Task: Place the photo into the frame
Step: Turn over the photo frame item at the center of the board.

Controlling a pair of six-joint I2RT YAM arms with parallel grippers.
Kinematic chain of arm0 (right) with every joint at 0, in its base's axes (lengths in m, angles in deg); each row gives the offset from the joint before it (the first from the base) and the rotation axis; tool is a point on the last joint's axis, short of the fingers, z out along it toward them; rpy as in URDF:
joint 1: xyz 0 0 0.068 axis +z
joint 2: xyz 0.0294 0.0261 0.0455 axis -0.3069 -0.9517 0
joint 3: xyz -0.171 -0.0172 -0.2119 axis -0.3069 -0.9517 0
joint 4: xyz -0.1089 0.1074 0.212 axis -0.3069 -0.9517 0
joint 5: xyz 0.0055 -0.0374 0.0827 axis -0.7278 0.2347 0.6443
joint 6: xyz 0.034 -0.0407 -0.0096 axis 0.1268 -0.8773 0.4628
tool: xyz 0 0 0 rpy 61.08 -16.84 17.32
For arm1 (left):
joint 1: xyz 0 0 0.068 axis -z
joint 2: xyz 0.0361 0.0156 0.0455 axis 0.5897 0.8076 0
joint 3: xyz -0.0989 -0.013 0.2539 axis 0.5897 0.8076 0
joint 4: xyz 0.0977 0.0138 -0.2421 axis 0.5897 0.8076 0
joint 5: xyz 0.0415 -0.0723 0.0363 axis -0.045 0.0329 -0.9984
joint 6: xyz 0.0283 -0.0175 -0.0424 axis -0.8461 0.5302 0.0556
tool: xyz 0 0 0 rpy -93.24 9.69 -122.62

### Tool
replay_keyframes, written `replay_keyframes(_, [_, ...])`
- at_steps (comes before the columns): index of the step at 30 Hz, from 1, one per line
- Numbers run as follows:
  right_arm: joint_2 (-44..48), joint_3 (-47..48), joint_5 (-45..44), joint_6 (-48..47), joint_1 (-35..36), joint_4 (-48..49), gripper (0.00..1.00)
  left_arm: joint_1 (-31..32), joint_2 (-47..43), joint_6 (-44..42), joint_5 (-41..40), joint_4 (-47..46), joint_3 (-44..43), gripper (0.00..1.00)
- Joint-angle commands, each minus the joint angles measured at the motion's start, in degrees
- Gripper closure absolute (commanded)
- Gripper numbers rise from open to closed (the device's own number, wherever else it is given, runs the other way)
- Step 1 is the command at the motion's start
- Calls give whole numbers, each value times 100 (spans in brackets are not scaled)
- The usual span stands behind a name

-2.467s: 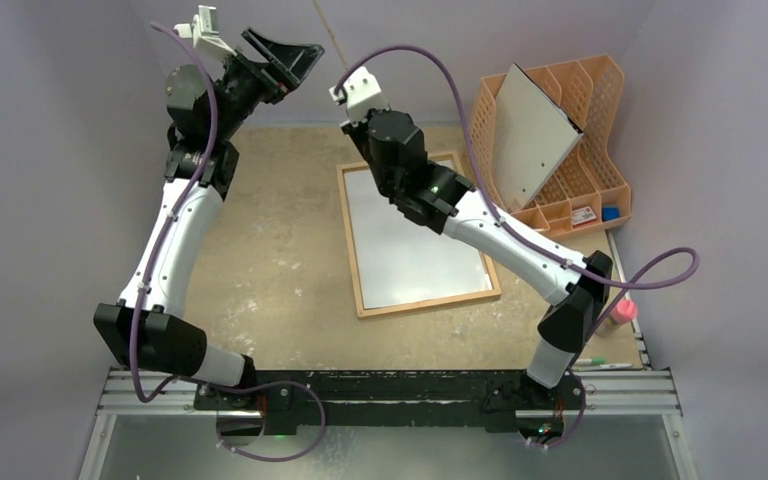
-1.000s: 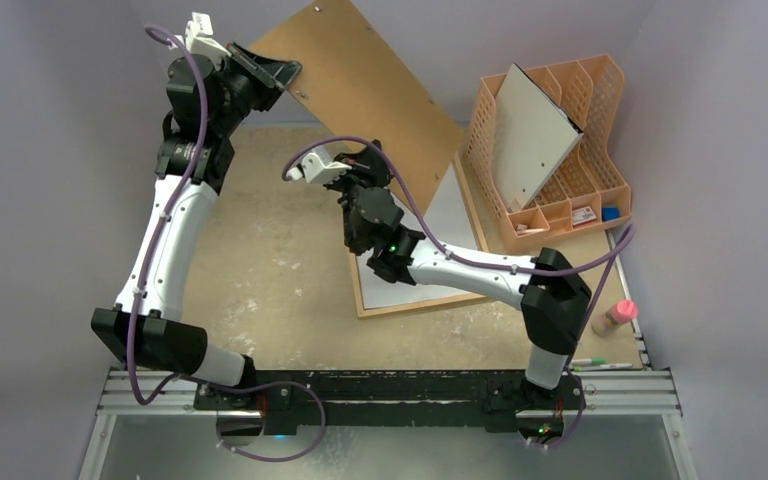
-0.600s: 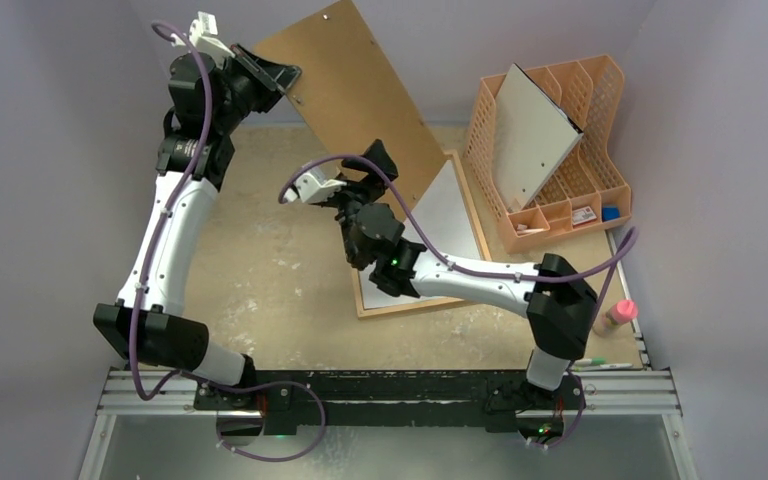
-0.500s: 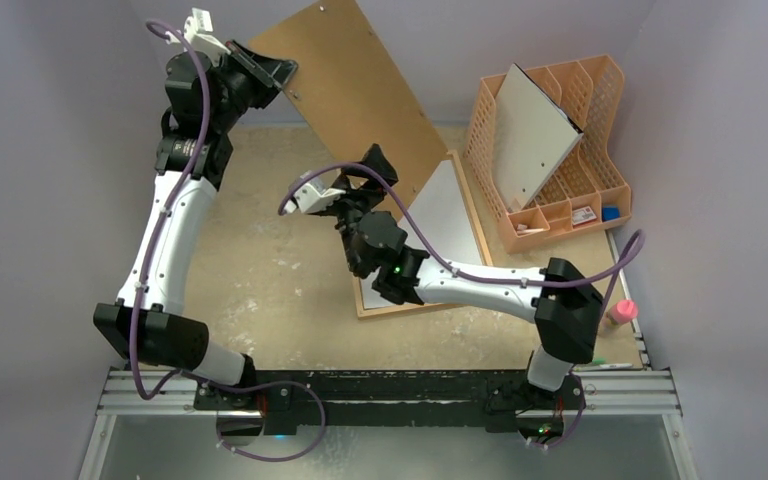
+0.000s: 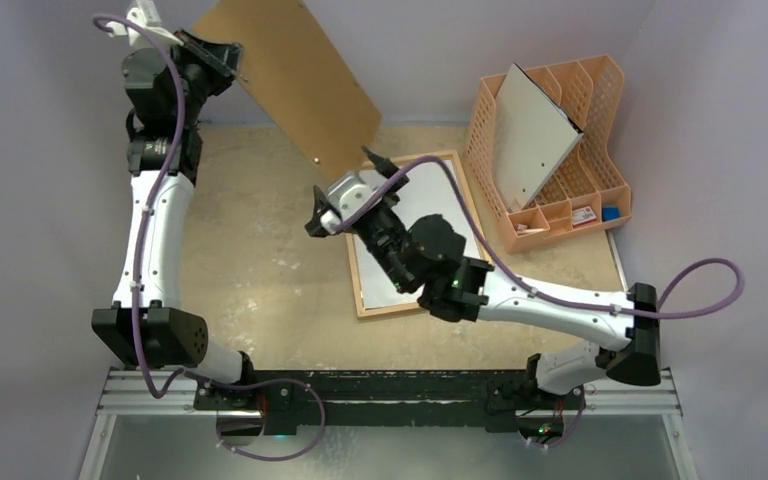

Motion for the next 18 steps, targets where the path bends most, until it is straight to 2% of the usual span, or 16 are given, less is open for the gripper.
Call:
replay_keyframes(1, [296,874,932,2073,-449,-1089,1,-543,-132,-356,1262,-814,-260,100])
replay_keyframes(3, [262,1326,1532,3330,-1090,-1669,1,-571,-60,-580,1845,-707,-402,100])
replay_keyframes(6, [173,1742,2452,4381,-1958,-2138,1,-583,23,-533,2629,-698,-547,100])
replay_keyframes(12, [-310,2488,4080,6023,-3615,-2975,1,-598,100,463,3862,-1301,-558,100])
replay_keyframes(15, [-465,2449,4773,6578,-4540,-3078,1,-607,142,1022,4262,-1642,-578,100])
replay_keyframes(18, [-501,2181,5709,6904,-5237,-2923,1,-616,314,1988,4723,-2381,-569,100])
